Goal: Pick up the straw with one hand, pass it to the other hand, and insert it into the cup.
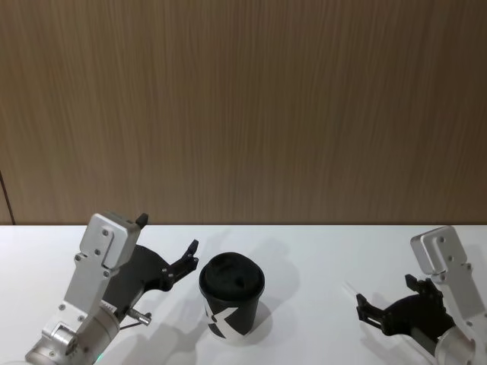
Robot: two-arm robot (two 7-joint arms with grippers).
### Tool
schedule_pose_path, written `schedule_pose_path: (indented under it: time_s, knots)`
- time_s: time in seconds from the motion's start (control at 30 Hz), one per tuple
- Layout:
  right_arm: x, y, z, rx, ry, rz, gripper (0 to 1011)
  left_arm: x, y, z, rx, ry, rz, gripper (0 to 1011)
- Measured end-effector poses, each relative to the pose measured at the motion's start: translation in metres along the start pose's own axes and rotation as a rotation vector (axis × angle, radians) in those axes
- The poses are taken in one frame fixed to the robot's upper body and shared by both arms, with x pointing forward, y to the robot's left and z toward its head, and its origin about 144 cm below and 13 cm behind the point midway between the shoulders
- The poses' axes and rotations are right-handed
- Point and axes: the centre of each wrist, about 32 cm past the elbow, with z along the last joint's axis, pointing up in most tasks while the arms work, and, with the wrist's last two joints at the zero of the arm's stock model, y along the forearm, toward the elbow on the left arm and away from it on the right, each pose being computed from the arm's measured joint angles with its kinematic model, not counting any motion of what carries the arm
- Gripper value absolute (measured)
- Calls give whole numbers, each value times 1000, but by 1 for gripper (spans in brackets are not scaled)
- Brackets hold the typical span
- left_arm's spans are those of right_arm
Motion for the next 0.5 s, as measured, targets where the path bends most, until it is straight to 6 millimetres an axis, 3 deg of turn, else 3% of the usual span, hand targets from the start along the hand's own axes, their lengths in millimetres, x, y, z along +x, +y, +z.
schedule_pose_path:
  time_s: [0.5]
  knots:
    - [11, -5, 2, -83, 48, -32, 1001, 0, 0, 0, 0, 0, 0, 1003]
